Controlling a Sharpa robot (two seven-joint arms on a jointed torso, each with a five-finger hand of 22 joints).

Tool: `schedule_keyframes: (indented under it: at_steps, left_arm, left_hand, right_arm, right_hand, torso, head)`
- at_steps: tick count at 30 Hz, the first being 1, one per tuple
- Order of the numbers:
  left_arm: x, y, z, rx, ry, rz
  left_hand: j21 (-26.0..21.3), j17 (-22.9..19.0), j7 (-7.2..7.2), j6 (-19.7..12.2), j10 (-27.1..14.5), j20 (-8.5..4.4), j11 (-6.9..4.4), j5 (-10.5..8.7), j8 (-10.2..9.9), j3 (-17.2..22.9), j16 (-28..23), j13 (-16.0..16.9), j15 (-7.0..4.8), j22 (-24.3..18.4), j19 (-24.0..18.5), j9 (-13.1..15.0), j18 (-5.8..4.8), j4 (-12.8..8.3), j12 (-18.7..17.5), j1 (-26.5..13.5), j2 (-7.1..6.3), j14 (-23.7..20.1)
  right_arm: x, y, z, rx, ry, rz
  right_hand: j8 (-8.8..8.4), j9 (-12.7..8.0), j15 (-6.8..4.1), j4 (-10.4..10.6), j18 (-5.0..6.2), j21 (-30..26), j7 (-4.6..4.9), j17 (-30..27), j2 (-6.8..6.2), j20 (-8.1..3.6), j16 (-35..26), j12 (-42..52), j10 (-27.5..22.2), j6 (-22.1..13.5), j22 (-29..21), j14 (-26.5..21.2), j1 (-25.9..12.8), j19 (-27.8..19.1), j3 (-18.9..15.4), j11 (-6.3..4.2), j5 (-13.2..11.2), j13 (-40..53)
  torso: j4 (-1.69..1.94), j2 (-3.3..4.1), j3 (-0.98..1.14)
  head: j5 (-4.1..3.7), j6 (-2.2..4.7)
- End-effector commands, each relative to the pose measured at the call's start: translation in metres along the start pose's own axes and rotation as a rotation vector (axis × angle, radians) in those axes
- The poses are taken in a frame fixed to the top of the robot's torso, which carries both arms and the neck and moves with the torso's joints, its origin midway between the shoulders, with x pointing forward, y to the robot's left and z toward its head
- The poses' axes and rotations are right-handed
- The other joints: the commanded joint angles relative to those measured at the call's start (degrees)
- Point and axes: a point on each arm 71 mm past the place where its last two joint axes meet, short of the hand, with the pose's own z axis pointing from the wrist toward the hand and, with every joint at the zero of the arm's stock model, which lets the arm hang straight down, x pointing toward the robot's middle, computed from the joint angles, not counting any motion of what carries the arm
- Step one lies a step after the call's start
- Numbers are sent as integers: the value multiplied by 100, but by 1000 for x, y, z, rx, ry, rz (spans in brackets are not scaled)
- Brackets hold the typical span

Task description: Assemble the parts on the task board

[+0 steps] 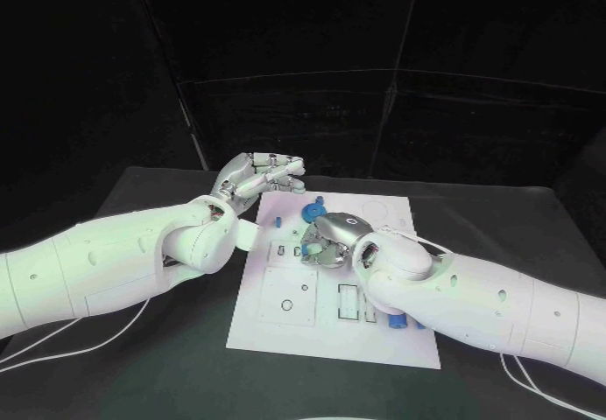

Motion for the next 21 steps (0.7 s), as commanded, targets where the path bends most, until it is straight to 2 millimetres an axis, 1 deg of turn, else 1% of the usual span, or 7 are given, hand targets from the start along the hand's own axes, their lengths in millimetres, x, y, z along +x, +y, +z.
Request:
schedule_keyframes:
  at_steps: [1,6,11,13,15,17,21]
  left_arm:
    - [1,-1,1,2,11,-5]
    - [1,-1,1,-1,12,-6]
    - [0,0,1,-8,12,-6]
    - [0,0,1,-12,10,-4]
    - [-2,1,0,-16,8,4]
    - [-3,1,0,-24,10,15]
    - [-5,3,-1,-49,22,52]
  left_hand:
    - [12,5,13,14,22,-12,10,19,-25,-4,20,-7,-25,-5,-40,-6,61,-25,0,2,38,-27]
    - [12,5,13,14,22,-12,10,19,-25,-4,20,-7,-25,-5,-40,-6,61,-25,0,2,38,-27]
    - [27,13,16,10,16,-14,14,19,-43,-3,40,-14,-33,1,-25,-8,67,-39,-20,11,34,12]
    - [88,48,-2,33,37,-38,-2,14,-58,0,89,-18,-68,25,69,-6,80,-50,-39,11,40,155]
    - [249,141,-45,104,115,-119,-52,15,-57,-1,220,-14,-163,95,322,0,96,-59,-49,2,45,506]
    - [483,281,-93,209,255,-242,-136,29,-45,-15,386,-4,-272,203,652,4,91,-59,-54,-26,33,924]
    - [951,633,-188,478,792,-464,-301,27,9,-45,804,67,-497,440,1176,21,81,-15,57,-105,44,1744]
  right_arm:
    - [0,-1,0,11,-13,0]
    - [-1,1,0,1,-27,5]
    - [-4,2,-2,-24,-71,20]
    - [-6,3,-5,-55,-87,27]
    - [-8,5,-11,-106,-103,33]
    - [-11,5,-18,-166,-117,43]
    - [-18,2,-34,-262,-128,79]
  right_hand:
    - [-28,2,48,10,11,-23,12,585,-8,24,-40,-36,-37,-63,-6,400,-62,-37,-49,7,31,-17]
    - [-60,6,68,78,30,-89,34,483,-32,44,-89,-152,-153,-150,-127,375,-109,-101,-130,29,48,-154]
    - [-104,11,99,228,46,-158,73,399,-115,76,-138,-315,-311,-290,-234,352,-204,-162,-336,65,141,-353]
    - [-117,10,108,269,48,-173,86,382,-161,84,-148,-333,-331,-340,-255,349,-208,-172,-419,77,211,-380]
    - [-141,10,130,338,56,-206,112,376,-229,101,-154,-358,-365,-432,-309,348,-190,-202,-565,102,389,-418]
    - [-148,11,140,376,59,-223,127,406,-256,112,-142,-366,-383,-479,-337,355,-160,-220,-655,114,465,-437]
    - [-179,7,173,464,69,-279,170,383,-247,143,-156,-389,-434,-619,-424,347,-55,-282,-814,153,385,-481]
  torso:
    - [-2,2,1]
    - [-8,1,-1]
    - [5,-5,0]
    - [11,-6,3]
    - [13,-4,5]
    - [10,-3,3]
    - [-5,-19,-9]
  head:
    - [-4,-14]
    - [-8,-15]
    - [-20,-2]
    - [-19,-3]
    - [-15,1]
    - [-4,2]
    - [17,17]
